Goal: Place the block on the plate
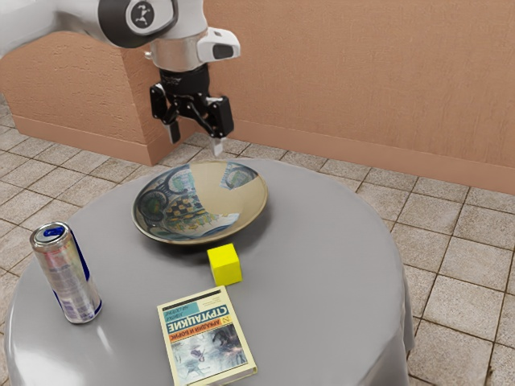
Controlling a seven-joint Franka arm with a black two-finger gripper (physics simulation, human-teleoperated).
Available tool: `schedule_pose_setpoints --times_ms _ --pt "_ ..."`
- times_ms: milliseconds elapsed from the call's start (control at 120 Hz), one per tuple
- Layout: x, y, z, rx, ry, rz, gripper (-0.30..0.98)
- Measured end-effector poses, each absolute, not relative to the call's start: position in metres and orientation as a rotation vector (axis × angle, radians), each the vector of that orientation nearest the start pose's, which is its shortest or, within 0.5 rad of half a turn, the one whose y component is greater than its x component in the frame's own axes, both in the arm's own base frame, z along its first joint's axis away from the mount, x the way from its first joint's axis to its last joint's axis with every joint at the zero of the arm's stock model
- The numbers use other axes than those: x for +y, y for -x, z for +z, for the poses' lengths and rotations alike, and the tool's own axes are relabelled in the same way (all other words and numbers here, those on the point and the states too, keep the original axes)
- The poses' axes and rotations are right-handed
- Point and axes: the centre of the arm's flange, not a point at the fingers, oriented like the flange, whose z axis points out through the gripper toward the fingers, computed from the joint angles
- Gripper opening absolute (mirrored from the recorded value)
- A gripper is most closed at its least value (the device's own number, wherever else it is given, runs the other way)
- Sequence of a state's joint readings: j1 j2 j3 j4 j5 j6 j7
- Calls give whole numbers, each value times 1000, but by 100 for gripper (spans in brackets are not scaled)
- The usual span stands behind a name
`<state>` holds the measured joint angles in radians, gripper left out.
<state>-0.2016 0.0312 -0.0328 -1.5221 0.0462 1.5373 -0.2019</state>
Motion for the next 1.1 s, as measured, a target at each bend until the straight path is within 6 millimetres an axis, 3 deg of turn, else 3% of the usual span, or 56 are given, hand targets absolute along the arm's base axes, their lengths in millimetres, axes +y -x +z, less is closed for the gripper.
schedule_pose_setpoints --times_ms 208,375,542,642,842,917,1100 --pt "-51 -563 623 -170 3109 12 69" --pt "-5 -578 604 -520 3169 87 69" --pt "-20 -621 574 -774 3090 133 69" --pt "-11 -643 553 -971 2965 133 69" --pt "-23 -651 536 -1175 2834 146 69" --pt "-26 -658 520 -1248 2768 134 69" --pt "-55 -670 491 -1378 2679 87 69"
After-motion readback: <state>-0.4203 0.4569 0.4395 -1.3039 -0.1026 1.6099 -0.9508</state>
